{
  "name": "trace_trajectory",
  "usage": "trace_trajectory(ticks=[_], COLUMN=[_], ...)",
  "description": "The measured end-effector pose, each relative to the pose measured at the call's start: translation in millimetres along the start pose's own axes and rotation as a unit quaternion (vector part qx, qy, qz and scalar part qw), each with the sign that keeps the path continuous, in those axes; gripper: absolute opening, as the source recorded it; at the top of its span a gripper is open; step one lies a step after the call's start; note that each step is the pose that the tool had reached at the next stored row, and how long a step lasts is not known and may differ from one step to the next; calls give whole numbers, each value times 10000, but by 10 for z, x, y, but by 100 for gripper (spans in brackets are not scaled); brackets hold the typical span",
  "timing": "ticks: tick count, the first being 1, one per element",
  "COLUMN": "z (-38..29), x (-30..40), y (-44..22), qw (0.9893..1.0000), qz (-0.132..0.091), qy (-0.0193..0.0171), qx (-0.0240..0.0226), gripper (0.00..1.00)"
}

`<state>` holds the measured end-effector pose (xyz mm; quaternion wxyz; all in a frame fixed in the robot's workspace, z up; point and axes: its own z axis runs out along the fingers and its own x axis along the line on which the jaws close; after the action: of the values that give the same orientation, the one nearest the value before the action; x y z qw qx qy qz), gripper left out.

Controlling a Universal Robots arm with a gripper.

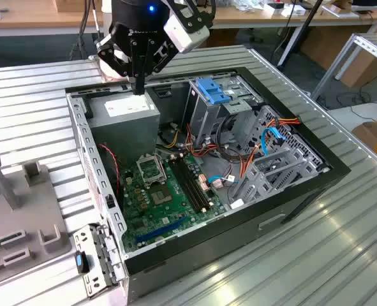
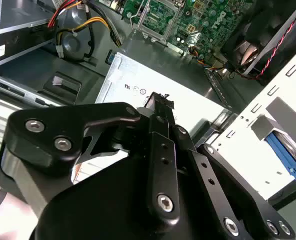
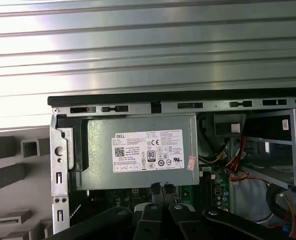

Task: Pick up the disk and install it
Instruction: 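Reach for the disk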

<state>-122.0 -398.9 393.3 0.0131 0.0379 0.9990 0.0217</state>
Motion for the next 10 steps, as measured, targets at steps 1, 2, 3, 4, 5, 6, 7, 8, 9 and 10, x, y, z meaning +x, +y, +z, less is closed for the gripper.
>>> trace_trajectory(ticks=[1, 2, 3, 4, 5, 6, 7, 8, 9, 10], z=[0, 0, 0, 0, 0, 0, 0, 0, 0, 0], x=[0, 0, 0, 0, 0, 0, 0, 0, 0, 0], y=[0, 0, 0, 0, 0, 0, 0, 0, 0, 0], qw=[10000, 10000, 10000, 10000, 10000, 10000, 10000, 10000, 10000, 10000], qz=[0, 0, 0, 0, 0, 0, 0, 0, 0, 0], qy=[0, 0, 0, 0, 0, 0, 0, 0, 0, 0], qx=[0, 0, 0, 0, 0, 0, 0, 0, 0, 0], gripper=[11, 11, 11, 11, 11, 11, 11, 11, 11, 11])
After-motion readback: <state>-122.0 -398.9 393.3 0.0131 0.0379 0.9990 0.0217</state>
